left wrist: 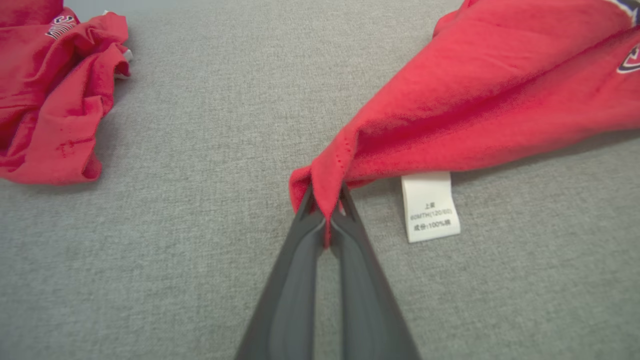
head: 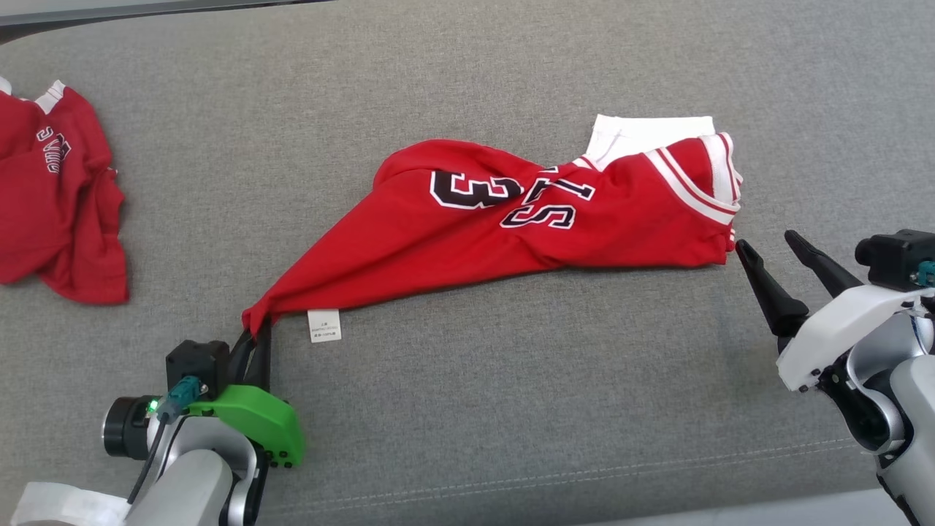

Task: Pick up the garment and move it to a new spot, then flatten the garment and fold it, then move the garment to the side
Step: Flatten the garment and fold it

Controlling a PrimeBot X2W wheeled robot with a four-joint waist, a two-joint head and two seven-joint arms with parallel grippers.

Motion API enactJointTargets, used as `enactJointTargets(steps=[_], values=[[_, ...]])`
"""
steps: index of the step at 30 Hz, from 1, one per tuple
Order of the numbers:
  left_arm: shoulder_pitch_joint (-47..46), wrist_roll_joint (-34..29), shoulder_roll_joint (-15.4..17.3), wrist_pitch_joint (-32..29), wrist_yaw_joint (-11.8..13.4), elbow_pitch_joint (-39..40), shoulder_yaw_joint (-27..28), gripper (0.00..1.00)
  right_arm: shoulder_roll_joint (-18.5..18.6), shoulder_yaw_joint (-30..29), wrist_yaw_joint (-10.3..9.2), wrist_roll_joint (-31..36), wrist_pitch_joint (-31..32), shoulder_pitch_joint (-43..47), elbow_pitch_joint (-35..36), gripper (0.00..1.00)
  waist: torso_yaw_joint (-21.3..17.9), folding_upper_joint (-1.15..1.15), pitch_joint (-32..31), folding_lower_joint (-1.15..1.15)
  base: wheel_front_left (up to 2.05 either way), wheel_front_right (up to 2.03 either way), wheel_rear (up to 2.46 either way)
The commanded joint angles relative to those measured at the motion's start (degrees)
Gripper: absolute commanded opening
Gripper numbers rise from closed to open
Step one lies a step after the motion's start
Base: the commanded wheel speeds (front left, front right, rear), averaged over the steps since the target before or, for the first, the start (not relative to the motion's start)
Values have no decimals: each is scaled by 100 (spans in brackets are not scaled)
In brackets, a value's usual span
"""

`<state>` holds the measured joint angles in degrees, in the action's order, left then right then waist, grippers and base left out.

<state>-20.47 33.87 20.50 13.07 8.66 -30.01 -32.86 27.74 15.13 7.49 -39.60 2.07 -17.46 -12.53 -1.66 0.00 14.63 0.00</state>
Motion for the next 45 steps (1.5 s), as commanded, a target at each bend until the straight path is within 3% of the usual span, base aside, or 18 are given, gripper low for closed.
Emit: enactJointTargets(steps=[1,11,25,26,27,29,30,31,38,45], values=[[64,66,-67,12,49,47,29,100,107,173,0,158,53,-103,-41,100,17,0,5,0,0,0,0],[274,85,-156,154,324,653,225,100,1042,1514,-1,1515,159,-595,-318,100,165,0,56,0,0,0,0],[650,-132,-19,123,735,1968,279,100,1106,2601,-2,1734,-226,-1456,-1494,100,720,0,214,0,0,0,0],[664,-129,-14,102,758,2014,275,100,1084,2675,-2,1717,-291,-1514,-1526,83,739,0,210,0,0,0,0],[679,-142,-4,87,780,2059,274,100,1072,2732,-2,1707,-360,-1569,-1559,47,752,0,203,0,0,0,0],[710,-152,17,74,822,2149,267,100,1064,2810,-2,1670,-509,-1626,-1570,26,764,0,180,0,0,0,0],[725,-152,28,65,846,2179,268,100,1079,2847,-2,1670,-581,-1669,-1544,7,762,0,165,0,0,0,0],[740,-150,38,59,857,2198,270,100,1094,2888,-2,1647,-634,-1690,-1504,0,754,0,144,0,0,0,0],[869,-136,75,57,951,2297,271,100,1270,2885,-2,943,-557,-1468,-660,0,533,0,-26,0,0,0,0],[945,-96,120,80,993,2359,323,100,2021,2723,-2,-142,613,-985,1226,0,233,0,-147,0,0,0,0]])
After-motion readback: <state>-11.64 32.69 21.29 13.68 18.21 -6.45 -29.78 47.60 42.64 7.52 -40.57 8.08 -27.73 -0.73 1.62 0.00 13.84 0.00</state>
